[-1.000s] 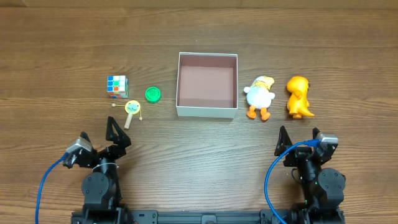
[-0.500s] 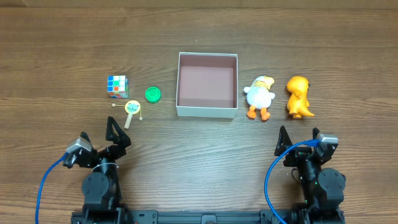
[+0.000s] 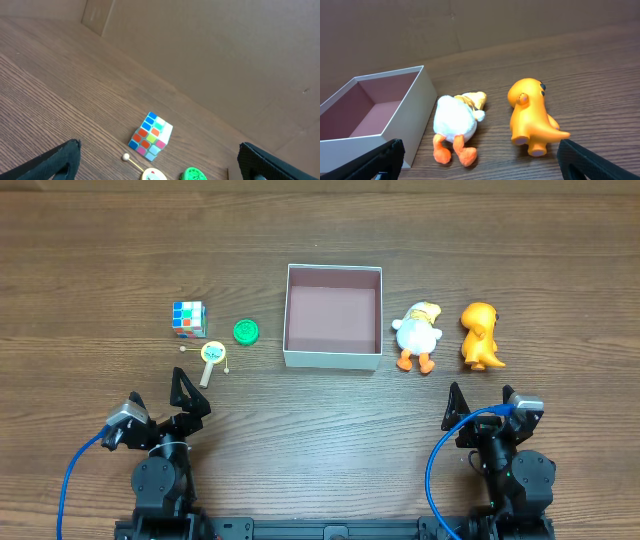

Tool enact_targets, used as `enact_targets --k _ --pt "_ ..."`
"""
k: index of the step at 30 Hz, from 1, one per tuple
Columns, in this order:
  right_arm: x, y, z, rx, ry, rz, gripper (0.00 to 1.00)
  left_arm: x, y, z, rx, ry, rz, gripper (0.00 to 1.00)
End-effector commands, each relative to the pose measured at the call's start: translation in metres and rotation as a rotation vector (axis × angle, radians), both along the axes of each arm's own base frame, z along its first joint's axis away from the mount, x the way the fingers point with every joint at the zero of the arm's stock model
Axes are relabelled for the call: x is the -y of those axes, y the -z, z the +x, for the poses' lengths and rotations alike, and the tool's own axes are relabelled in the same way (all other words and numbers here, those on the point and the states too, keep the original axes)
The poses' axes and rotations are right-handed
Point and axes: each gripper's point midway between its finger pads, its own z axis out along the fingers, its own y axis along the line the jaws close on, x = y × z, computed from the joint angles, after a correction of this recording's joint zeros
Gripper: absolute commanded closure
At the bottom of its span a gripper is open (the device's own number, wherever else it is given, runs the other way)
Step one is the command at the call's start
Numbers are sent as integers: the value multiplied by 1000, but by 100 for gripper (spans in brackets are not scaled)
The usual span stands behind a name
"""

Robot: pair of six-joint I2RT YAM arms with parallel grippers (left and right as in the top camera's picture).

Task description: Pack container

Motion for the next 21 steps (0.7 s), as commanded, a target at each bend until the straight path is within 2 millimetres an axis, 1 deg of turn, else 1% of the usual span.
enact_targets --k 1,21 --pt "1 -2 0 16 4 -3 0 -4 0 -1 8 -20 2 0" --pt "1 -3 0 19 3 6 0 -4 0 -1 8 -20 2 0"
